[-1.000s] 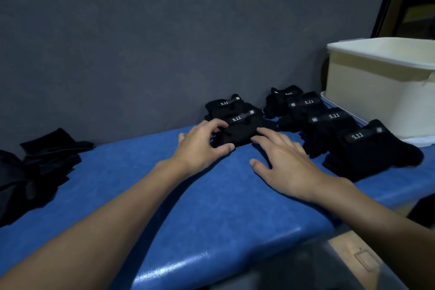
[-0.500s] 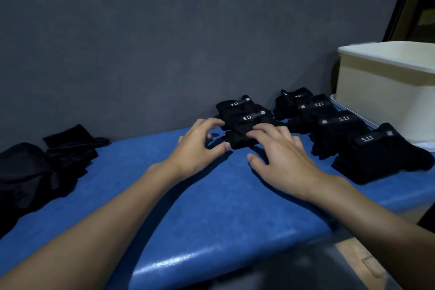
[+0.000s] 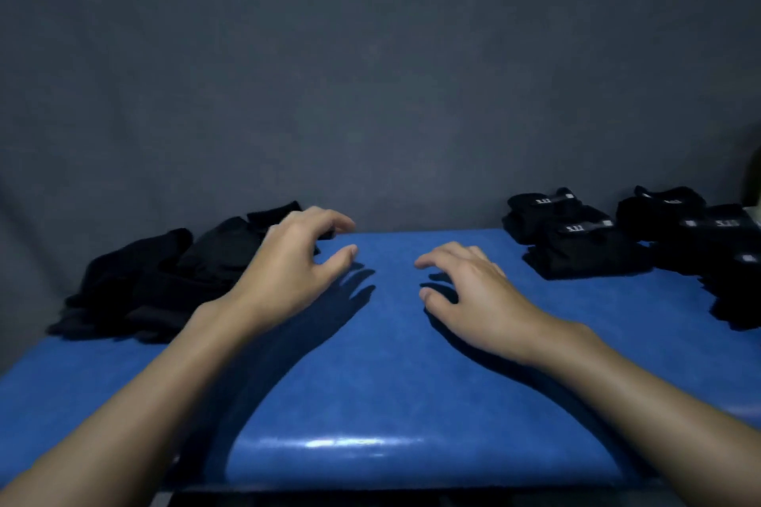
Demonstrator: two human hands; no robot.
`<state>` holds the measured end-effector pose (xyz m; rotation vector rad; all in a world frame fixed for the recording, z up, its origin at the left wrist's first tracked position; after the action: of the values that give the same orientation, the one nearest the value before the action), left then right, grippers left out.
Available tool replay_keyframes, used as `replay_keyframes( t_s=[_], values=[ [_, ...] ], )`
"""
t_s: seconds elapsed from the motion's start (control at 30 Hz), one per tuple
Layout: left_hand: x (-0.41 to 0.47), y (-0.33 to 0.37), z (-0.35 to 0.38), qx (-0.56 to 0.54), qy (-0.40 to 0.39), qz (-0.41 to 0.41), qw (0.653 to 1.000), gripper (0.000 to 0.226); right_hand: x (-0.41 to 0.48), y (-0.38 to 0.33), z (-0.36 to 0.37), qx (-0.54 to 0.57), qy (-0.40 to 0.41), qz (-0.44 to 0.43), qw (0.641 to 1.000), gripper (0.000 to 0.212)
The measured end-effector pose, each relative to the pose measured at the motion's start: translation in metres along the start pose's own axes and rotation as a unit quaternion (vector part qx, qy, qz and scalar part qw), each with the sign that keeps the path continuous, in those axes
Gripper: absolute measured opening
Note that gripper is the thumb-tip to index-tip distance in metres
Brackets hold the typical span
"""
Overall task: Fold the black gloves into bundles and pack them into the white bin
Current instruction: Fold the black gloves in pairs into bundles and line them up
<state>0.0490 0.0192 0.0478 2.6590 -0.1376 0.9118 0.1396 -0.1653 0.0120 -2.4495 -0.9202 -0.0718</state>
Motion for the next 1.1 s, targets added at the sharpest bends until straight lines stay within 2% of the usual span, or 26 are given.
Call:
replay_keyframes(
  t_s=[0.2,0.43,0.6,0.73,0.97,1.1],
  values=[
    [-0.026,-0.051,-0.056,0.124,0.014,-0.07,0.99,0.024,0.035,-0.065,0.037,0.067,-0.038,-0.028,0.997,0.036],
    [-0.051,-0.093,-0.079,0.147,-0.012,-0.16,0.976,0.029,0.069,-0.118,0.075,0.16,-0.055,-0.024,0.985,0.035],
    [-0.054,-0.093,-0.081,0.126,0.009,-0.164,0.978,0.028,0.083,-0.13,0.09,0.19,-0.039,-0.003,0.981,0.033],
    [-0.049,-0.091,-0.083,0.11,0.047,-0.158,0.98,0.024,0.088,-0.133,0.086,0.215,-0.008,-0.006,0.977,0.003],
    [-0.04,-0.071,-0.092,0.003,0.158,-0.108,0.982,0.019,0.082,-0.132,0.047,0.322,0.019,-0.034,0.946,0.01],
    [-0.032,-0.053,-0.083,-0.1,0.18,-0.099,0.973,0.017,0.069,-0.117,0.015,0.342,0.03,-0.047,0.938,0.009]
  ],
)
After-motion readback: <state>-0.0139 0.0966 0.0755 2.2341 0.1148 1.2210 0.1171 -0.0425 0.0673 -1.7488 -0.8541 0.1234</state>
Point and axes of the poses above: each hand's wrist, its own x-axis towards the middle knuckle, its own z-axis out of the palm, y = z × x, the point moved 6 cm from there along x, towards the middle knuckle, and after that the axes turned 12 degrees about z, right-handed, at the moved point
